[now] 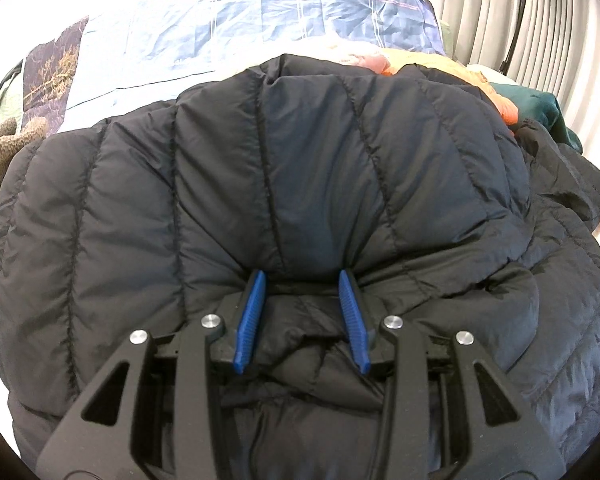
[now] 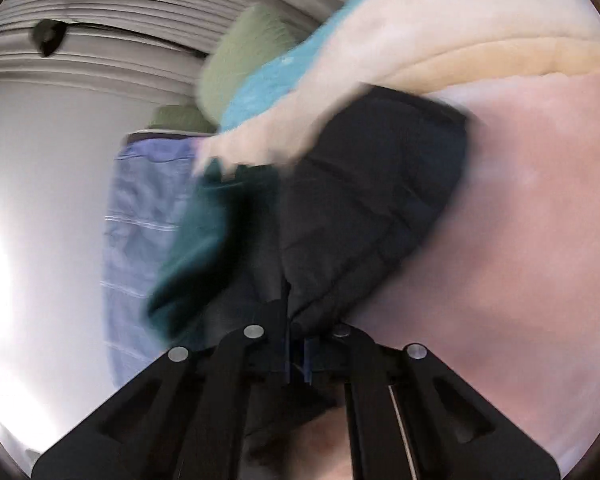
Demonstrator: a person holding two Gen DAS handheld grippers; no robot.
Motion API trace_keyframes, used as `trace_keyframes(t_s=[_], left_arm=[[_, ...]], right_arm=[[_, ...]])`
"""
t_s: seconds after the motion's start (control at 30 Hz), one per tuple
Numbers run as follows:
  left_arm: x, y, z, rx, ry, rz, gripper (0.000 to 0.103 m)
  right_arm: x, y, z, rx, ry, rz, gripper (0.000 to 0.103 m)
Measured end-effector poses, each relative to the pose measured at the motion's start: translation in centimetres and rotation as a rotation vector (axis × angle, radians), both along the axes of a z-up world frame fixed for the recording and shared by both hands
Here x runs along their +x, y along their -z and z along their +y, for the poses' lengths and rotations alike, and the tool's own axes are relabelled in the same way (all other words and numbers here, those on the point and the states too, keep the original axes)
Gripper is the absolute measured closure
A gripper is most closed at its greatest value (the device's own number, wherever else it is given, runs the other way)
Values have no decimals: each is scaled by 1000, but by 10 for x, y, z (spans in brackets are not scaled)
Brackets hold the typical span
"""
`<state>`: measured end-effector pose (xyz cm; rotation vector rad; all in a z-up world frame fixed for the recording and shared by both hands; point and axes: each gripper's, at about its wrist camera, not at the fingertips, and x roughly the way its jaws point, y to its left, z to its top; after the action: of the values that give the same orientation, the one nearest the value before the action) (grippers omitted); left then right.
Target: Fold large clothes
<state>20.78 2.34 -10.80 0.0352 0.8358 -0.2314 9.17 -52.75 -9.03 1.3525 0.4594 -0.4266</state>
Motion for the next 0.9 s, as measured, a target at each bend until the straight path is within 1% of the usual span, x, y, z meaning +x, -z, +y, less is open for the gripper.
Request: trace_keyframes(t_s=[0.03, 0.07, 0.13, 0.2, 0.27, 0.3, 0.33, 0.37, 0.4, 0.47, 0.5, 0.57, 0.6, 0.63, 0.67, 0.7, 0.73, 0.8, 0.87, 0.9], left_arm=[[1, 0, 1, -7, 1, 2, 63], [2, 0, 2, -13, 1, 4, 63], [2, 1, 5, -22, 2, 5, 63], [1, 0, 8, -31, 2, 3, 62], [0, -2, 11, -49, 0, 3, 60], [-1, -5, 17, -80, 0, 7, 57], [-2, -10, 23, -117, 1, 14, 53], [-4, -17, 34, -168, 0, 25, 42], [-6, -22, 42, -208, -1, 28, 32], [-16, -41, 70, -311, -12, -1, 28], [-20, -47, 79, -346, -10, -13, 27], [-25, -57, 100, -433, -8, -22, 22], [-27, -60, 110, -492, -3, -17, 21], [-27, -62, 116, -531, 0, -12, 20], [-25, -63, 121, -577, -1, -4, 19], [-24, -63, 123, -600, -3, 4, 18], [-21, -61, 123, -624, -6, 17, 18], [-19, -58, 117, -667, -2, 45, 18], [-19, -57, 108, -708, 27, 66, 17], [-19, -57, 104, -714, 39, 68, 16]], right_arm=[[6, -12, 11, -28, -43, -39, 99], [19, -34, 34, -101, -129, -82, 99], [40, -80, 92, -249, -300, -181, 99], [56, -116, 160, -368, -486, -284, 99], [69, -136, 237, -479, -687, -348, 99], [73, -139, 262, -508, -755, -365, 98], [75, -139, 298, -541, -853, -381, 98], [78, -133, 334, -573, -951, -383, 98], [79, -122, 366, -607, -1040, -359, 98], [80, -99, 397, -645, -1123, -301, 97], [79, -81, 409, -660, -1166, -263, 95], [80, -58, 420, -665, -1226, -215, 94], [75, -50, 426, -666, -1257, -198, 91], [74, -42, 434, -667, -1295, -179, 84], [73, -38, 442, -680, -1334, -155, 80], [71, -36, 445, -694, -1352, -146, 69], [67, -35, 447, -709, -1365, -147, 65], [54, -34, 452, -751, -1388, -160, 65], [51, -33, 452, -785, -1402, -162, 65], [47, -31, 452, -800, -1403, -167, 65]])
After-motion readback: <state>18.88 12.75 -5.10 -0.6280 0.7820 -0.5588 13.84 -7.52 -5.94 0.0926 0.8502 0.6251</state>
